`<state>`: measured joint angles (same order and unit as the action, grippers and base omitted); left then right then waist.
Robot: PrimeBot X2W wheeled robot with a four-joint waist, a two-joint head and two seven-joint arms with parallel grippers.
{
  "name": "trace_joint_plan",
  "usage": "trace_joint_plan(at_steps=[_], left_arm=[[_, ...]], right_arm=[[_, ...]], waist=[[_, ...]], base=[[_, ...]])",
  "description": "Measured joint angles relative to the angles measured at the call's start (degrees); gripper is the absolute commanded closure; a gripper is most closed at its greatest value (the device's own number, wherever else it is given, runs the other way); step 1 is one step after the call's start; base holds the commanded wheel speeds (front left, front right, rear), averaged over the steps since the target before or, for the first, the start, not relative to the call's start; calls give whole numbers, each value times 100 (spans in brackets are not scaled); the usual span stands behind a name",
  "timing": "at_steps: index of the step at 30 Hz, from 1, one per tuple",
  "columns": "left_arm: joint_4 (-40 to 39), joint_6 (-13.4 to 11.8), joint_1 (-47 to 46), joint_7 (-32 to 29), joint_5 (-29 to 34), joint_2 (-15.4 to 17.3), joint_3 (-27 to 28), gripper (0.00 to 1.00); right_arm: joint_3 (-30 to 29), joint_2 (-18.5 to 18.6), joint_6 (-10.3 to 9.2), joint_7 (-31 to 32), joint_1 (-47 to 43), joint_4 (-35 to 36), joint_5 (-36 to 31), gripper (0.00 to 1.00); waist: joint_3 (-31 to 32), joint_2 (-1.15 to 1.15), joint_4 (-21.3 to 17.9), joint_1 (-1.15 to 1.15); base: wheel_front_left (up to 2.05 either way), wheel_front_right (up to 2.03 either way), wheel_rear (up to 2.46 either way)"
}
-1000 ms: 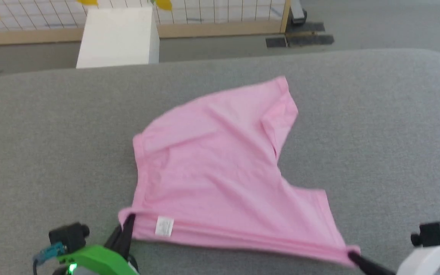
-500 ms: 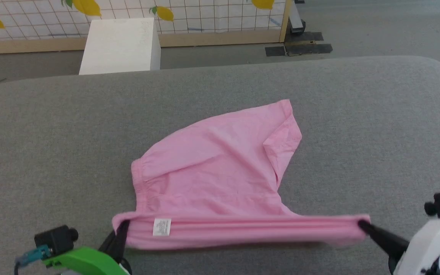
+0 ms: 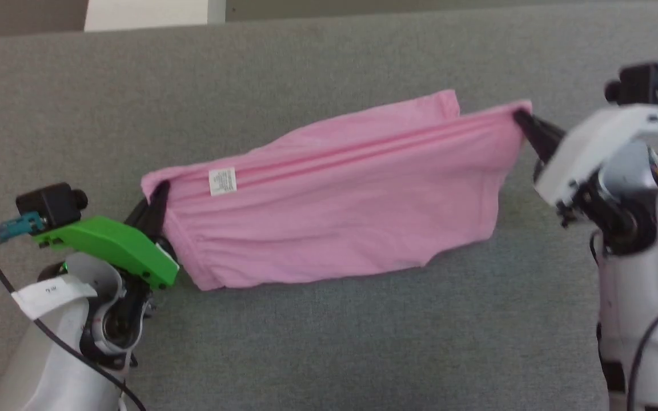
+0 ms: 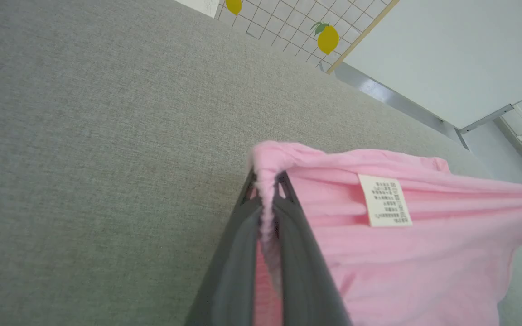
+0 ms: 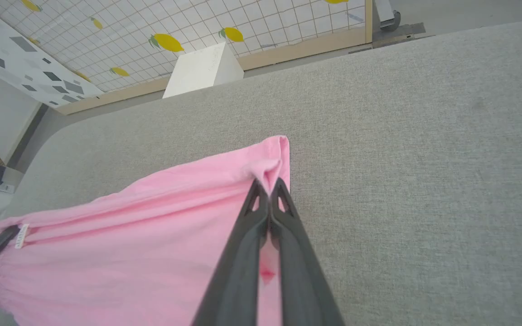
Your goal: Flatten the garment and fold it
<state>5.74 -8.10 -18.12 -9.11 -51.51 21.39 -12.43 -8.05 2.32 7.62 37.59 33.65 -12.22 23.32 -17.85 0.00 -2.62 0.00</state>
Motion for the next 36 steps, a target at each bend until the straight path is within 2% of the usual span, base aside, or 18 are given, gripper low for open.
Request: trace_joint_plan(at_steps=[10, 20, 21, 22, 23, 27, 30, 33, 36], left_arm=[[301, 203, -615, 63, 8, -11, -56, 100], [541, 355, -961, 64, 9, -74, -169, 100], [560, 356, -977, 71, 9, -93, -168, 55], [609, 356, -990, 69, 7, -120, -171, 0], [637, 355, -1001, 73, 7, -138, -175, 0], [677, 320, -998, 170, 11, -156, -163, 0], [565, 190, -876, 346, 124, -102, -114, 0], [243, 52, -669, 730, 566, 121, -123, 0], [-114, -199, -365, 1188, 1395, 441, -321, 0]], right_arm=[[49, -1, -1, -587, 1711, -1945, -617, 100], [188, 24, -1, -1051, 2354, -3201, -971, 100], [190, 30, -1, -1103, 2385, -3270, -972, 61], [185, 37, -1, -1149, 2424, -3376, -975, 17], [185, 42, -1, -1193, 2448, -3474, -975, 0], [221, 45, -4, -1519, 2493, -3654, -975, 0], [235, 52, -4, -1802, 2470, -3622, -1088, 0], [211, 127, -4, -2097, 2248, -3404, -1377, 0], [140, 233, -4, -2184, 1755, -3116, -1679, 0]], waist=[[-767, 0, 136, 0], [-1175, 0, 356, 1], [-1181, 0, 371, 1], [-1175, 0, 383, 1], [-1158, 0, 390, 0], [-1009, 0, 392, 1], [-818, 0, 382, 1], [-578, 0, 372, 1], [-309, 0, 366, 0]], base=[[0, 0, 0], [0, 0, 0], [0, 0, 0], [0, 0, 0], [0, 0, 0], [0, 0, 0], [0, 0, 0], [0, 0, 0], [0, 0, 0]])
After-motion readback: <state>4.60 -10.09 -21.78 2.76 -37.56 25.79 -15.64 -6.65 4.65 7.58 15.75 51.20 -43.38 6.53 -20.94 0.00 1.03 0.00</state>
